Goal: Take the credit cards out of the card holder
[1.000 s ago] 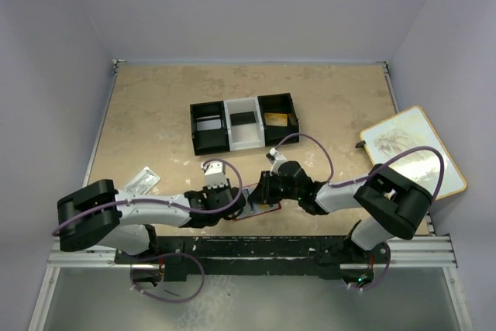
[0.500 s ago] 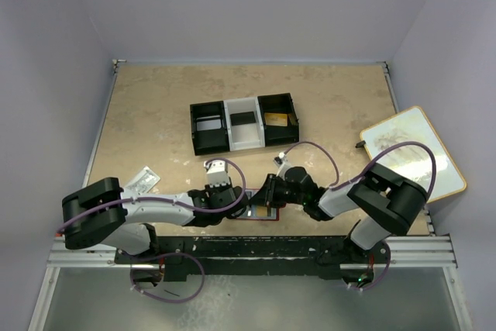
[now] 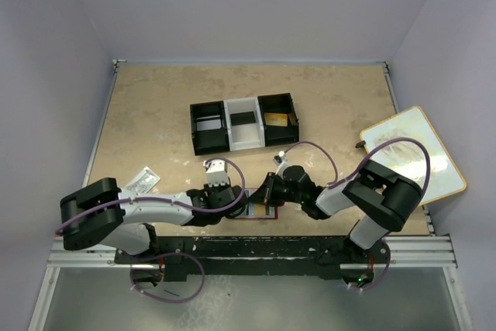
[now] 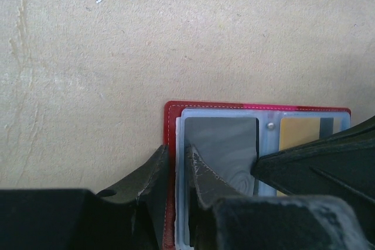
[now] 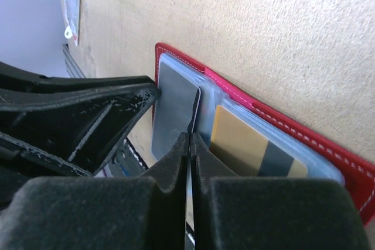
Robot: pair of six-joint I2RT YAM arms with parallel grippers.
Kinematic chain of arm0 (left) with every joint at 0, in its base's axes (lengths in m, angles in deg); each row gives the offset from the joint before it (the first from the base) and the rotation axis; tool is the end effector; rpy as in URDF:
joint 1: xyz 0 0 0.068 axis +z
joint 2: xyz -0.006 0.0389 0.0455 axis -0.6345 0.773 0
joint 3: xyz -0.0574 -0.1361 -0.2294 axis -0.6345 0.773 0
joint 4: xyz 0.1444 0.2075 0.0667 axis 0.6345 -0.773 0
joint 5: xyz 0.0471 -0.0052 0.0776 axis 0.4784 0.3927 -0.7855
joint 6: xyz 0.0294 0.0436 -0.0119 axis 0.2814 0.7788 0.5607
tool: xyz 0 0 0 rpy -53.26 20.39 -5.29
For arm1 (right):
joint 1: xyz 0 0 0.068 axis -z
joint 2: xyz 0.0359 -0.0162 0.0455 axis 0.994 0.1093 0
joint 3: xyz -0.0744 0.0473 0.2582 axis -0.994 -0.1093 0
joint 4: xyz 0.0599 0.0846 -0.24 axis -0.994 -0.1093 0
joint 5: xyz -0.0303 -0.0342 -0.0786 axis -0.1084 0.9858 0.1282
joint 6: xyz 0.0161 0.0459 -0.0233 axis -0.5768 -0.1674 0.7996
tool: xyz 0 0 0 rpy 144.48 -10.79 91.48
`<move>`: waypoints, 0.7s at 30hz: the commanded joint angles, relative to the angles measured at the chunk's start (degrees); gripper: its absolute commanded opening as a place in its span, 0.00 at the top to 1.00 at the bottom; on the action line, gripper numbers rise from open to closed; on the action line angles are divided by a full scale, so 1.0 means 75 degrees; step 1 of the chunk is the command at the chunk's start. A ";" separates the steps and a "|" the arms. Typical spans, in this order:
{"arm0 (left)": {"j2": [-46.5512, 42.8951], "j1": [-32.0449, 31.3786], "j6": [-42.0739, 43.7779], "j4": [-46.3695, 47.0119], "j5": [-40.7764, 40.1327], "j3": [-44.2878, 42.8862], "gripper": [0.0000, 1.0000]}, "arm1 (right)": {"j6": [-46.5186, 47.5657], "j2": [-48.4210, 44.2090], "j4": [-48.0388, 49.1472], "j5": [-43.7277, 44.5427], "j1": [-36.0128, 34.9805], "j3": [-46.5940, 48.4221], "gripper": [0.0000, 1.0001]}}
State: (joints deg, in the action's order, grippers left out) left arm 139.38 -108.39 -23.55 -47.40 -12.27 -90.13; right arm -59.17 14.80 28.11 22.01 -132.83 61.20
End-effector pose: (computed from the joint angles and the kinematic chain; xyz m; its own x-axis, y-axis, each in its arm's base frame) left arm 0.1035 -0.2096 0.1448 -0.6949 -0.2779 -0.6632 -0.0743 0.9451 -0.3181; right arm 0.1590 0.1970 0.1134 -0.9061 0.2956 -0.3025 -0.1418 0.4616 0.8757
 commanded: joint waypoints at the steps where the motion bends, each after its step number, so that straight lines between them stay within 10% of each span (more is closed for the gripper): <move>1: -0.0134 -0.0068 0.0046 -0.0108 0.0603 0.0051 0.86 | 0.0126 -0.0195 -0.0090 0.0156 -0.0071 0.0440 1.00; 21: -0.0460 -0.0068 -0.0055 -0.0337 0.0324 0.0103 0.85 | 0.0629 -0.1553 -0.1717 0.0834 -0.0042 0.0079 1.00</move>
State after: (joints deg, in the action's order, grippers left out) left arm 137.67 -108.52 -23.63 -49.67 -10.21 -89.87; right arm -55.56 3.76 15.70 26.49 -132.94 62.27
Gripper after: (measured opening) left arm 0.151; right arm 0.005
